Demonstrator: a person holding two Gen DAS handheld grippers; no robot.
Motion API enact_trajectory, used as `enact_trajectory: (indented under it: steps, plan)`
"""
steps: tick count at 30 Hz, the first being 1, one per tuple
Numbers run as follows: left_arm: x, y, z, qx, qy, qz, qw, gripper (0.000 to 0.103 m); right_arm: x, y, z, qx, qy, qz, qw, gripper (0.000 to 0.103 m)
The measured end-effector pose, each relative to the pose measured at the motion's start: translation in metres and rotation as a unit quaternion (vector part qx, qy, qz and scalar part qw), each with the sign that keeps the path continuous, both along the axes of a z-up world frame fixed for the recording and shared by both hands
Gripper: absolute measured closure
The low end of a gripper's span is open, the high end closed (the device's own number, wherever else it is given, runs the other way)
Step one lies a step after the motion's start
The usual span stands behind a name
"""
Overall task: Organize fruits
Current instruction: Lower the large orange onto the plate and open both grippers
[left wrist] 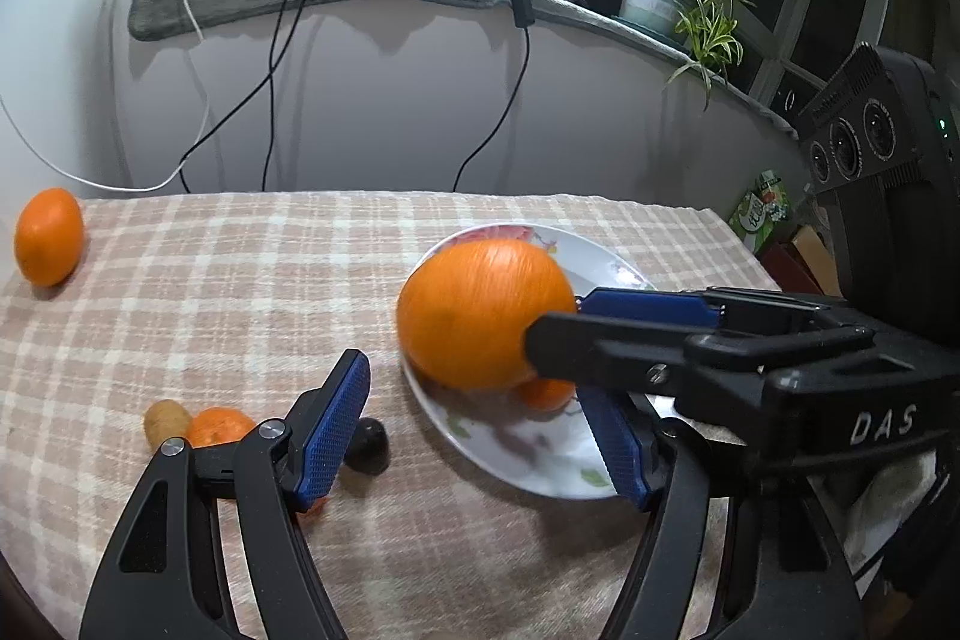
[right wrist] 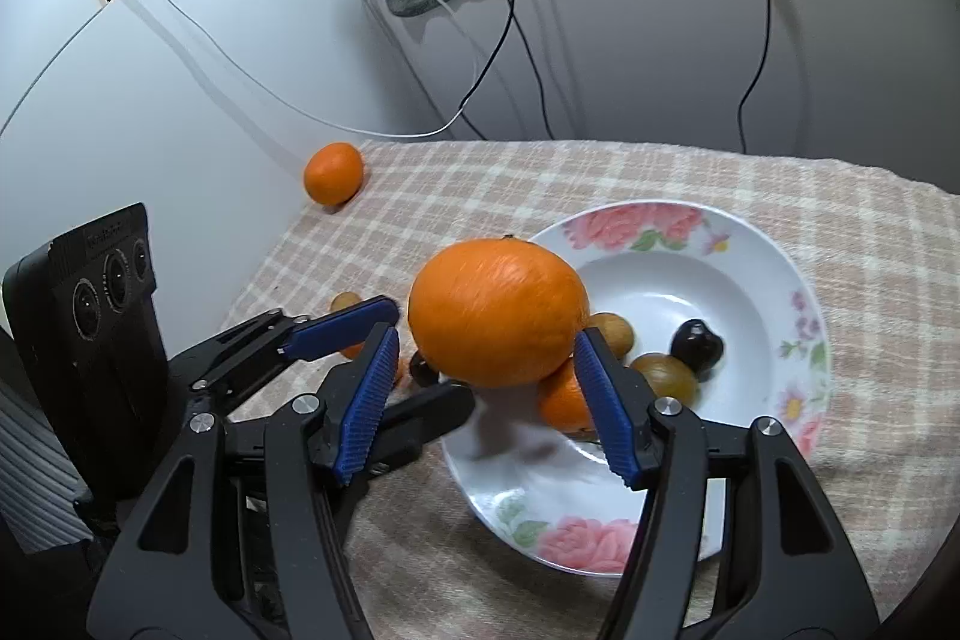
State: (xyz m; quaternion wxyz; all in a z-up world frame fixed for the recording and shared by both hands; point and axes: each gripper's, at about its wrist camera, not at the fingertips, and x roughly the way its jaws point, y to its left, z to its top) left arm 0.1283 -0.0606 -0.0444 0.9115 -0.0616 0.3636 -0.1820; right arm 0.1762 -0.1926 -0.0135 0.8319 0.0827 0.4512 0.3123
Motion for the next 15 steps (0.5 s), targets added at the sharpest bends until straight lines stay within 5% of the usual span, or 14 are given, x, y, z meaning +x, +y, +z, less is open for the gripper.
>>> enact_trajectory:
  steps: [15]
  plan:
    - [-0.025,0.025,0.004,0.000,-0.011,0.020,0.9997,0.032,-0.014,-0.022,0.011,-0.004,-0.022,-0.030,0.999,0.031]
